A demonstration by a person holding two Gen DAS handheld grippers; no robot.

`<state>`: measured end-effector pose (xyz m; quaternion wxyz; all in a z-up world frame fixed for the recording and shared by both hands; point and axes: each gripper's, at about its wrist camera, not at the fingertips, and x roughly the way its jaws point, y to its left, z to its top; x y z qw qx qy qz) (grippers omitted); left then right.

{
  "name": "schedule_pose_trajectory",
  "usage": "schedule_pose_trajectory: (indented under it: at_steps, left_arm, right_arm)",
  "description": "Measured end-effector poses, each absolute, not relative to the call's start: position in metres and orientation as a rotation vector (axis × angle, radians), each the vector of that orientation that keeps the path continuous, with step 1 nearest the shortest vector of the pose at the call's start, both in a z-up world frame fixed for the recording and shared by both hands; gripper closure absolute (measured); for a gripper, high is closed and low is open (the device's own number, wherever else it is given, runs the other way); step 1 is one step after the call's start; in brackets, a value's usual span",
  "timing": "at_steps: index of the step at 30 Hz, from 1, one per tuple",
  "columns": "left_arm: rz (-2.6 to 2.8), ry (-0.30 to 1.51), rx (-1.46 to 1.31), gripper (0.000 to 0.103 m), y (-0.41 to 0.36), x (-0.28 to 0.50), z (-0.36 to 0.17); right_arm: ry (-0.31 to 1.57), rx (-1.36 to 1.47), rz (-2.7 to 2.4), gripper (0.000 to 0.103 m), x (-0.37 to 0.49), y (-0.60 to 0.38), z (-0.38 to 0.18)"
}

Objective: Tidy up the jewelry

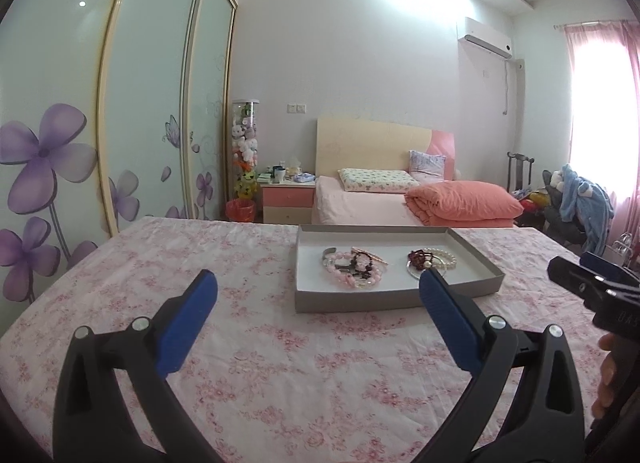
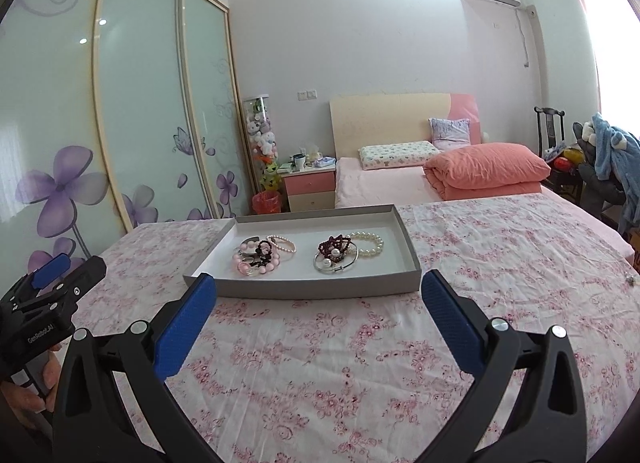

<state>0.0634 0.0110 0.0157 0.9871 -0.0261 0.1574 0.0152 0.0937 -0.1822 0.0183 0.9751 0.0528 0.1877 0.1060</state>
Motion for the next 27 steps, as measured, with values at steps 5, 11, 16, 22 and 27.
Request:
schedule_pose_trajectory:
  at_steps: [5, 11, 16, 22, 27]
  left_arm:
    - [0.026, 0.313, -0.034, 0.004, 0.0080, 0.0619, 0.0156]
    - [0.029, 0.314, -0.036, 0.004, 0.0081, 0.0611, 0.0157]
    - [0.031, 0.321, -0.044, 0.004, 0.0079, 0.0626, 0.0151]
    - [0.026, 0.331, -0.044, 0.004, 0.0080, 0.0646, 0.0133]
    - [0.031, 0.333, -0.041, 0.004, 0.0076, 0.0651, 0.0126]
  right_arm:
    - [0.364, 0.098, 0.208, 0.002, 0.0912, -0.1823, 0.0201]
    - [0.369, 0.111, 0.204, 0.002, 0.0914, -0.1848, 0.0183]
    - [0.376, 0.111, 0.209, 0.002, 0.0923, -0.1831, 0.0171]
    - [0.384, 0.119, 0.208, 0.002, 0.0943, -0.1846, 0.0163]
    - [0.387, 0.119, 0.208, 0.002, 0.0951, -0.1842, 0.0159]
